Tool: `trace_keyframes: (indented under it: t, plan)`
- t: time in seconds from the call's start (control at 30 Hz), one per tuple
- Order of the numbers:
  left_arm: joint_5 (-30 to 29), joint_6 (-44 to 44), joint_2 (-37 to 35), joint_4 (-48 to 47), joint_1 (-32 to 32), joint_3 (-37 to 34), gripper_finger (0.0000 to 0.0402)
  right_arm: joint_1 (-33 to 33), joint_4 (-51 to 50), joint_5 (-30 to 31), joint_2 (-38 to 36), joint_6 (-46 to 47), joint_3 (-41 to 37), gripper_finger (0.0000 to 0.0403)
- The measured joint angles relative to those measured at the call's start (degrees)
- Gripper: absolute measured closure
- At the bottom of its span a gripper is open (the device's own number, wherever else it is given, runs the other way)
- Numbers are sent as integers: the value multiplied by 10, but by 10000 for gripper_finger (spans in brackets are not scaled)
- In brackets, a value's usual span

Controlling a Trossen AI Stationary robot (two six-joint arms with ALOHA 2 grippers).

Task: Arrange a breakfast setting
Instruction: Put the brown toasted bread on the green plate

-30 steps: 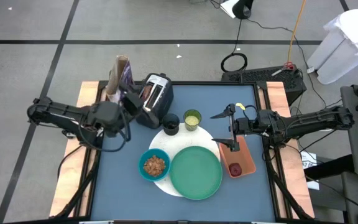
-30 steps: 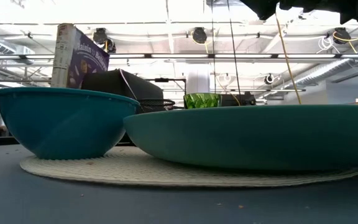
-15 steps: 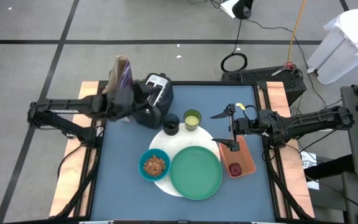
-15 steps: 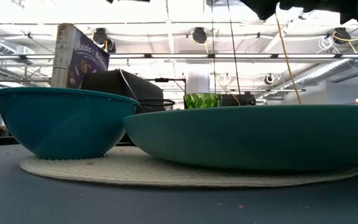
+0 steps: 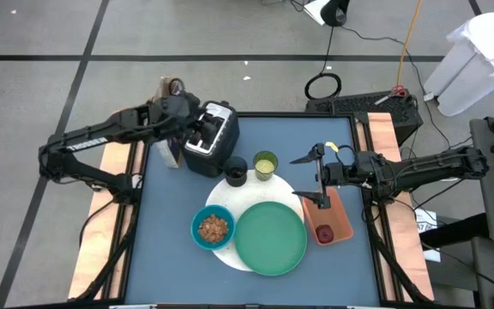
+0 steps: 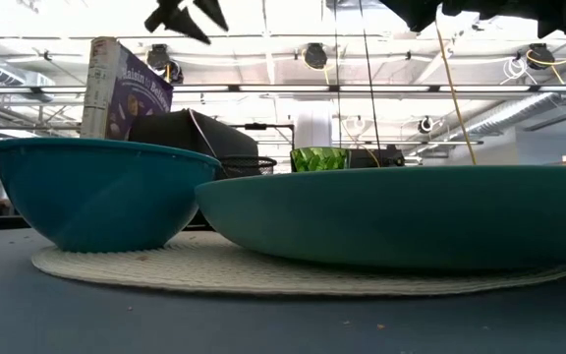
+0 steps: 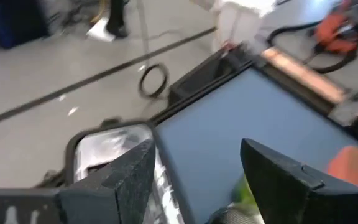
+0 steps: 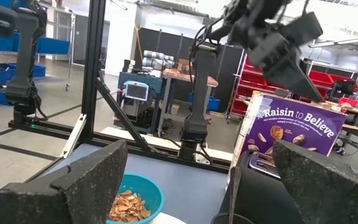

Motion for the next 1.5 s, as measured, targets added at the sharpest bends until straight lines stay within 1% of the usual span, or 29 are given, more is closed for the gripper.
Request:
trace_keyframes:
  t: [0.17, 0.43, 0.6, 0.73, 0.93, 1.07, 1.2, 1.4, 1.5]
  plan:
    - [0, -21, 12, -38, 24, -1, 161, 0, -4, 0, 0, 0, 0, 7]
    - [-3, -22, 61, -49, 35, -2, 161, 0, -4, 0, 0, 0, 0, 7]
    - [-37, -23, 97, -82, 43, -2, 161, 0, -4, 0, 0, 0, 0, 7]
    - [-56, -24, 109, -92, 49, -2, 161, 0, -5, 0, 0, 0, 0, 7]
    - [-57, -45, 118, -96, 55, -2, 161, 0, -6, 0, 0, 0, 0, 7]
    - [-57, -50, 125, -132, 55, -2, 161, 0, -8, 0, 0, 0, 0, 7]
    - [-55, -74, 138, -177, 55, -3, 161, 0, -8, 0, 0, 0, 0, 7]
    - [-54, -82, 159, -184, 55, -2, 161, 0, -9, 0, 0, 0, 0, 7]
    - [-51, -87, 164, -198, 55, -3, 169, 0, -11, 0, 0, 0, 0, 7]
